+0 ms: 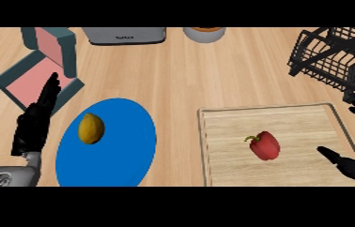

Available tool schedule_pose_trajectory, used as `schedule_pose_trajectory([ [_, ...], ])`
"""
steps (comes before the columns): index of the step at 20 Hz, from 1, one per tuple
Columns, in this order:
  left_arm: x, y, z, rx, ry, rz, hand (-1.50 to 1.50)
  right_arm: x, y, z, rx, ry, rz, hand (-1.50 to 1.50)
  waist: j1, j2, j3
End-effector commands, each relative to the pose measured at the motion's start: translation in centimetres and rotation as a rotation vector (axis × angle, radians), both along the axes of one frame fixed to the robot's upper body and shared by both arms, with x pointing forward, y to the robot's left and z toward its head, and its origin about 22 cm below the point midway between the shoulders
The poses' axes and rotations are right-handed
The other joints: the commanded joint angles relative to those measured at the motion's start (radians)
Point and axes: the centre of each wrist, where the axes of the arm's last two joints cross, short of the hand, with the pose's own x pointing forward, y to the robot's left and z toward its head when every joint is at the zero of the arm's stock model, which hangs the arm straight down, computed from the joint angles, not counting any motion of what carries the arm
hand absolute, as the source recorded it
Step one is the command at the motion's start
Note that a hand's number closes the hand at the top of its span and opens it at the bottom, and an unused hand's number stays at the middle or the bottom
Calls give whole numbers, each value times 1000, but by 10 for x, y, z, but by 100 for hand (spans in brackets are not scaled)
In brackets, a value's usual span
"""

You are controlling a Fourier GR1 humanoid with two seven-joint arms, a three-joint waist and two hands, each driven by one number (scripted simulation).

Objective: Pick the bell pepper from the tray and place it in the tiered basket

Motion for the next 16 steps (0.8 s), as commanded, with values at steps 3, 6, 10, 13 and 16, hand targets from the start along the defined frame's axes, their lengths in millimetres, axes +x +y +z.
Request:
schedule_pose_trajectory([
  [3,10,-12,6,1,-1,-30,0,-14,-18,51,-341,226,158,-150,10,5,-3],
  [6,2,-15,-2,2,5,-18,0,-15,-5,83,-488,313,227,-150,17,1,-5],
  [10,9,-16,2,11,-12,-28,0,-14,25,120,-568,385,229,-150,30,4,-3],
  [13,17,-15,8,12,7,-44,0,-11,48,145,-572,402,184,-150,41,8,-2],
  [16,15,-25,-8,16,3,-47,0,-13,68,122,-561,468,149,-150,53,11,-1],
])
